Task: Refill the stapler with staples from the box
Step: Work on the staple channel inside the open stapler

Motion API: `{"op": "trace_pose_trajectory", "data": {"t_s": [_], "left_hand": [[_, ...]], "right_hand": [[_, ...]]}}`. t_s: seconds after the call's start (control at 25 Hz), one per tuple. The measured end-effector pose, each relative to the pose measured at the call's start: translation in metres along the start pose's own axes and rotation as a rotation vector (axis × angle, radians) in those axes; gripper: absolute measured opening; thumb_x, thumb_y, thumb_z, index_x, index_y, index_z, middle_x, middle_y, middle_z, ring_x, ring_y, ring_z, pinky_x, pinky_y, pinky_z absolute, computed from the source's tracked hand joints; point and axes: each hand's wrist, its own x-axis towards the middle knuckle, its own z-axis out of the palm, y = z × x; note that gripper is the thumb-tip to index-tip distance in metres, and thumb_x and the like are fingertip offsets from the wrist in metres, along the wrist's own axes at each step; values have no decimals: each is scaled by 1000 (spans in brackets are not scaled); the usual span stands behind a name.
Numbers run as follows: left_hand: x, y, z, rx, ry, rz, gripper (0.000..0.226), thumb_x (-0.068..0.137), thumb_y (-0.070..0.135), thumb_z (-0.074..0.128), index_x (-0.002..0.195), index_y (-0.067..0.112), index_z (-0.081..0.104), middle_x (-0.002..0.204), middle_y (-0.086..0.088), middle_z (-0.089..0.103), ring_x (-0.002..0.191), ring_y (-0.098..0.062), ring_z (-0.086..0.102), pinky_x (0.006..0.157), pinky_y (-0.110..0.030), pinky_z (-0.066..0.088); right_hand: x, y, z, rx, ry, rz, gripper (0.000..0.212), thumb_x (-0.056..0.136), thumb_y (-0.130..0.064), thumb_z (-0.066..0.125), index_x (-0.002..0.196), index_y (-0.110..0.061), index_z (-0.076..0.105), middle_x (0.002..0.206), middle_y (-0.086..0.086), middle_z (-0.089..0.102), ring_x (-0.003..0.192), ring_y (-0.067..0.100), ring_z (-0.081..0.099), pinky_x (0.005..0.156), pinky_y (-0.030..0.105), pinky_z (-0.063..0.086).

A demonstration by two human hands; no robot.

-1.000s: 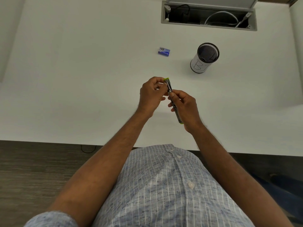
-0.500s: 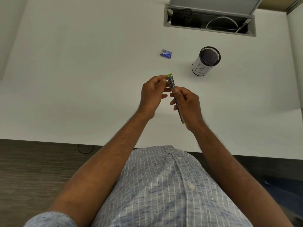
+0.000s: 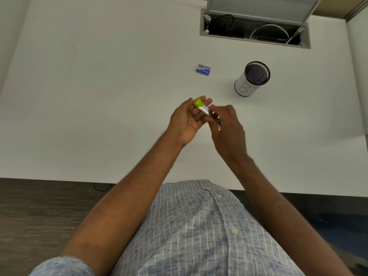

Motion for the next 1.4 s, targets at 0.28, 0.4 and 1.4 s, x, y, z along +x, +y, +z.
{"op": "trace_pose_trajectory", "data": {"t_s": [0.28, 0.4, 1.4], "left_hand": [[9, 2, -9, 2, 7, -60, 42, 109, 28, 35, 131, 3, 59, 133, -15, 65, 107, -27, 71, 93, -37, 57], [15, 6, -11, 45, 30, -62, 44, 109, 29, 35, 137, 3, 56, 138, -17, 62, 117, -29, 66, 91, -35, 56], [34, 13, -22, 68, 74, -79, 45, 109, 27, 29, 133, 3, 59, 134, -17, 65, 121, -30, 65, 96, -36, 54]], "right_hand": [[2, 3, 12, -73, -46, 12, 20, 105, -23, 58, 121, -12, 60, 113, 4, 58, 86, 10, 57, 66, 26, 56], [5, -1, 15, 44, 15, 10, 19, 105, -23, 56, 116, -8, 56, 112, 3, 53, 86, 6, 51, 72, 15, 52], [11, 16, 43, 78, -107, 114, 20, 102, -28, 63, 108, -10, 55, 106, 3, 52, 80, 6, 53, 66, 15, 48]]}}
